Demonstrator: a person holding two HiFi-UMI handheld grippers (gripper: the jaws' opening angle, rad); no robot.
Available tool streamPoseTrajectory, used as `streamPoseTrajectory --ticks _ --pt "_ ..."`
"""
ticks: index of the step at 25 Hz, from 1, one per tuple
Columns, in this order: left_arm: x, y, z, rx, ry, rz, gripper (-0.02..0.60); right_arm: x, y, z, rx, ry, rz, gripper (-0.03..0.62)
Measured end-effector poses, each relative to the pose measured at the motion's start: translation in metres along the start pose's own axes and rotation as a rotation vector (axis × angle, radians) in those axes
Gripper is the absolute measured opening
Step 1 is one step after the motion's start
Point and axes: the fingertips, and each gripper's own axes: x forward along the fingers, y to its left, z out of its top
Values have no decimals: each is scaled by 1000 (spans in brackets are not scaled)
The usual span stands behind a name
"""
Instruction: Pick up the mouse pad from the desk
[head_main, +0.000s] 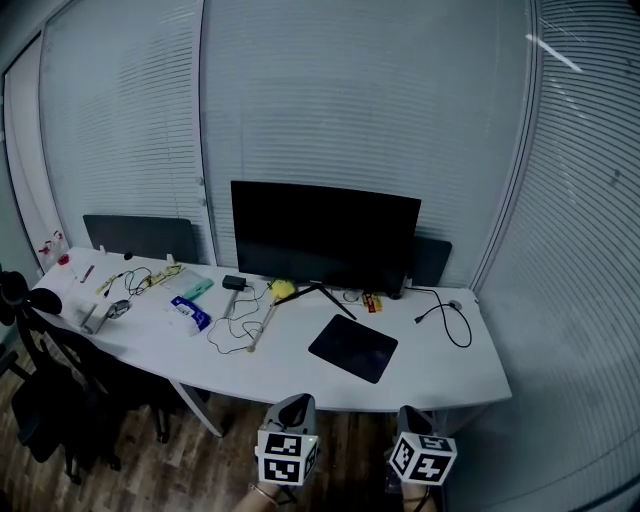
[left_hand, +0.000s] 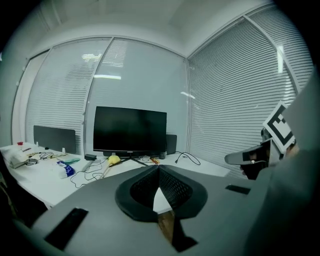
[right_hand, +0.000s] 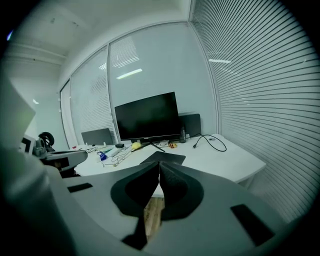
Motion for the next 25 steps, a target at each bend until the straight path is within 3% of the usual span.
streamPoseTrajectory --ticks 12,25 --pt "33 1 -14 -12 54 2 17 29 -19 -11 33 46 -4 34" --pt "104 15 13 -31 19 -9 18 84 -32 34 -1 19 -17 34"
